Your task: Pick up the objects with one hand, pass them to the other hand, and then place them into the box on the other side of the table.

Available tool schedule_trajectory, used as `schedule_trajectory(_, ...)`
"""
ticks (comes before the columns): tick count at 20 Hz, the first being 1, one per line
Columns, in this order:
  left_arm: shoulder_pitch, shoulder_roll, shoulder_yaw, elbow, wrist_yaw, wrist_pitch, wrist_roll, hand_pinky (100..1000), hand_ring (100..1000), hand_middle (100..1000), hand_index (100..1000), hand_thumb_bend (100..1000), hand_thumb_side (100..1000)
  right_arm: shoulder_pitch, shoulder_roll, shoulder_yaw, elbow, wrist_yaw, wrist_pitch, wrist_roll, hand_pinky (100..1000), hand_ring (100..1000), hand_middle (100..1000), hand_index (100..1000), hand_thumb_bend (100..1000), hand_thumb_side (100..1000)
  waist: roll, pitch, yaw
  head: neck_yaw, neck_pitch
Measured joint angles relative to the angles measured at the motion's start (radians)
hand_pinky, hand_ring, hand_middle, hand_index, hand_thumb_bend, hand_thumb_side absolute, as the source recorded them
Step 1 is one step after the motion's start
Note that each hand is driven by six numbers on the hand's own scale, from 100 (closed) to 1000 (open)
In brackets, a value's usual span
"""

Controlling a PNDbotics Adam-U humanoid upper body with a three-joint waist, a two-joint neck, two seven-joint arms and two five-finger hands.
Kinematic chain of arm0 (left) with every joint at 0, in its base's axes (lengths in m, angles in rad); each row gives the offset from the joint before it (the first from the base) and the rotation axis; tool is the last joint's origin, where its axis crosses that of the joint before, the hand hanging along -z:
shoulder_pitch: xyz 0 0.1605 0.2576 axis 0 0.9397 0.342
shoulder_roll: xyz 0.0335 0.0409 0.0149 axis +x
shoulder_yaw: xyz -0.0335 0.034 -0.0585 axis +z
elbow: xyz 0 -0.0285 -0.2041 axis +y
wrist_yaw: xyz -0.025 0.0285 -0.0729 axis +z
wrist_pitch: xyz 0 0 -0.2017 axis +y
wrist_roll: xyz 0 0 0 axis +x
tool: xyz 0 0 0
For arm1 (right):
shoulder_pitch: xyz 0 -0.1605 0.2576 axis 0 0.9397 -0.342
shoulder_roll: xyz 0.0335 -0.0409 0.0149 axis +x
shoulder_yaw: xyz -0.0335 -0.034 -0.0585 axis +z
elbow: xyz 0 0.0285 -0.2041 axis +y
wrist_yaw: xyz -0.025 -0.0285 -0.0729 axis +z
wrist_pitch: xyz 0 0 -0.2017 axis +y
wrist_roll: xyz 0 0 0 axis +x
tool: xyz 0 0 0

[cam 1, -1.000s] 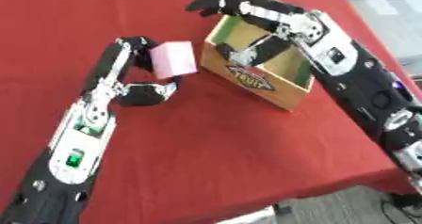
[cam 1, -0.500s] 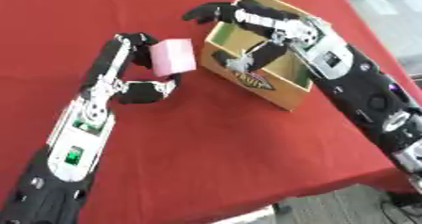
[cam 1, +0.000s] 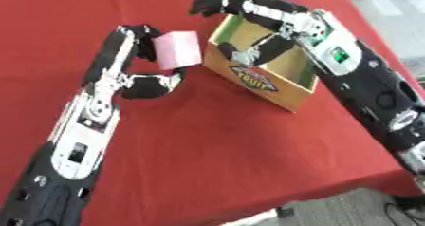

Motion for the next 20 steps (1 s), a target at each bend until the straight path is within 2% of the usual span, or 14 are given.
schedule_trajectory(12,-0.022,-0.018,-0.002,0.001,-0.026,0.017,0.024,622,482,362,502,210,100,-0.006,-0.001,-0.002,-0.026,0.002,-0.010,-0.010,938,1000,881,999,100,233,-0.001,0.000,-0.005,0.006,-0.001)
schedule_trajectory(20,-0.020,-0.026,-0.002,0.006,-0.007,0.037,0.043,618,479,359,502,207,100,-0.006,-0.001,0.006,-0.036,0.034,-0.012,-0.012,936,1000,868,985,100,241,0.002,0.002,-0.010,0.043,0.002)
